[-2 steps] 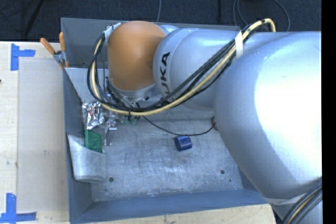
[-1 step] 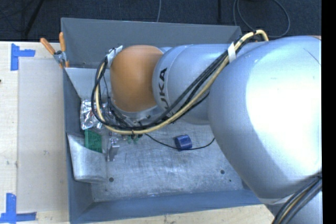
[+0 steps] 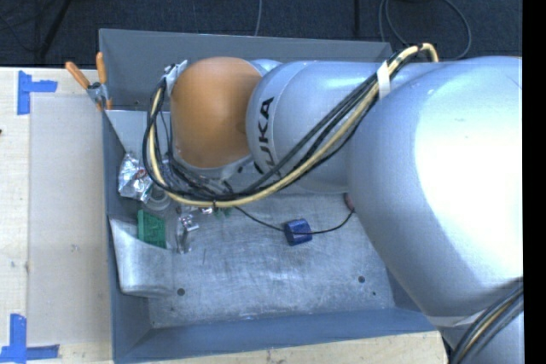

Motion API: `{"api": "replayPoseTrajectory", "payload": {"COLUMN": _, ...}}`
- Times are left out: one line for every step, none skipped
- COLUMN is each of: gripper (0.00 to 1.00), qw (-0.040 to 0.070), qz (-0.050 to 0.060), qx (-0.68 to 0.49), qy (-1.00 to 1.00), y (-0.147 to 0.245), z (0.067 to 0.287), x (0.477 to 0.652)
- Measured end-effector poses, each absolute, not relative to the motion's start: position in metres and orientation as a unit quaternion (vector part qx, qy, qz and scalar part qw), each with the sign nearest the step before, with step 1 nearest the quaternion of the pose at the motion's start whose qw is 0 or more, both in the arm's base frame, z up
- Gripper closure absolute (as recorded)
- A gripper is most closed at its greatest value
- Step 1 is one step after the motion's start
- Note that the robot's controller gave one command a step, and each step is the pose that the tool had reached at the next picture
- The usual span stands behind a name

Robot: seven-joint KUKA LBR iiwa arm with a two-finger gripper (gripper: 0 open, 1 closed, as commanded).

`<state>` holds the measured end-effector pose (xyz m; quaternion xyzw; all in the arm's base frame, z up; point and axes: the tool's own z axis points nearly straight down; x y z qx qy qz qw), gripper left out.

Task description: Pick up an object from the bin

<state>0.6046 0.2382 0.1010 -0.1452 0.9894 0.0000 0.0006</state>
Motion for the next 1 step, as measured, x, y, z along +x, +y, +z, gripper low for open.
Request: {"api": "replayPoseTrajectory", "payload": {"gripper": 0.0, "qw": 0.0, "qz": 0.0, "qx": -0.105, "qy": 0.994, "y": 0.2037, "z": 0.0726, "x": 0.538}}
